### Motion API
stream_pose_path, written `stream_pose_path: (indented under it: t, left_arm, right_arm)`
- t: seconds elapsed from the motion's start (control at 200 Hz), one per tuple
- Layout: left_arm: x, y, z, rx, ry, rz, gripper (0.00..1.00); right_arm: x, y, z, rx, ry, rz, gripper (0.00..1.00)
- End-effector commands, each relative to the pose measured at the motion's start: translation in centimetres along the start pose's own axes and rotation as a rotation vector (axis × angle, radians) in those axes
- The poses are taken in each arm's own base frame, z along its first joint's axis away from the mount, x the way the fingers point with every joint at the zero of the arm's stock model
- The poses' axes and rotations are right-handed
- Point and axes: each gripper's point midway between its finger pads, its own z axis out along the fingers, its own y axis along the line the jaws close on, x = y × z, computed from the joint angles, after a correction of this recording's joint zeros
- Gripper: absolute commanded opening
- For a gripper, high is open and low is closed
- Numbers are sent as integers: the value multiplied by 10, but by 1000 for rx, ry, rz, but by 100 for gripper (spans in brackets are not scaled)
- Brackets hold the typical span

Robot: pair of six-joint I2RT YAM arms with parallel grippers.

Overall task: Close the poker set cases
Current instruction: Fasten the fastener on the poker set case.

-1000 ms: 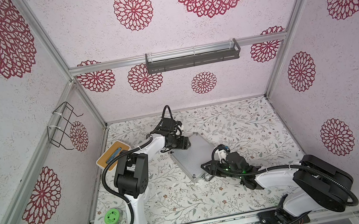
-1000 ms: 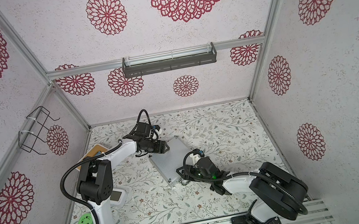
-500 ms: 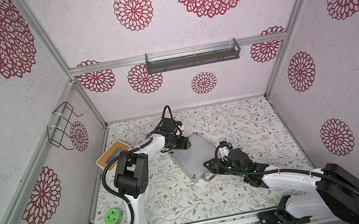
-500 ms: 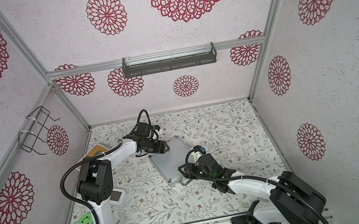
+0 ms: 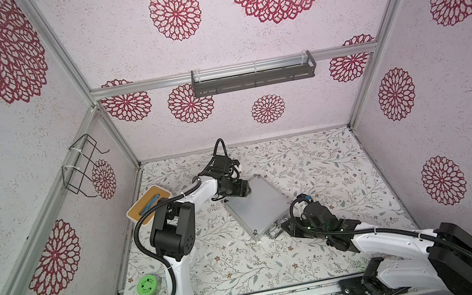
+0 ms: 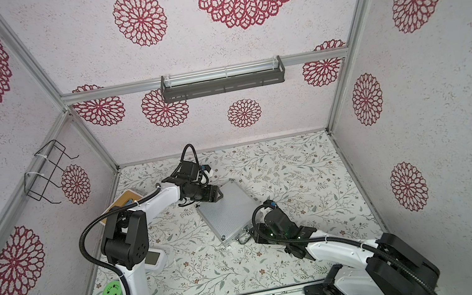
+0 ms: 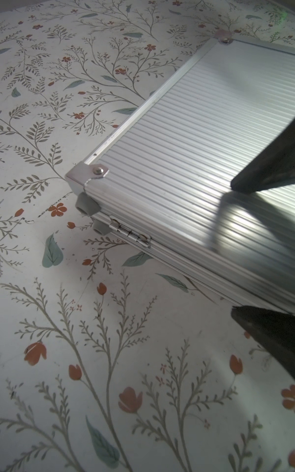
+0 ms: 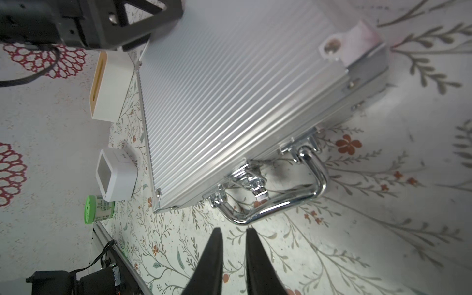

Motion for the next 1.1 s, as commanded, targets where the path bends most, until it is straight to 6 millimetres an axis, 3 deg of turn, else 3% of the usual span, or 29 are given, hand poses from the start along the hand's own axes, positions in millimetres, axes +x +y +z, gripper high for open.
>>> stream_pose_path:
  t: [0.0,0.15,1.096]
  left_arm:
    - [34,4,9,-38,121,4,74]
    - [36,3,10,-38,129,4,74]
    - [37,5,11,-42,139,5,74]
  right_arm:
    - [-5,-3,5,3,-30,30,17]
    - [-3,-10,11,14,-34,54,12]
    - [-2,-13,31,-15,-31,110,11]
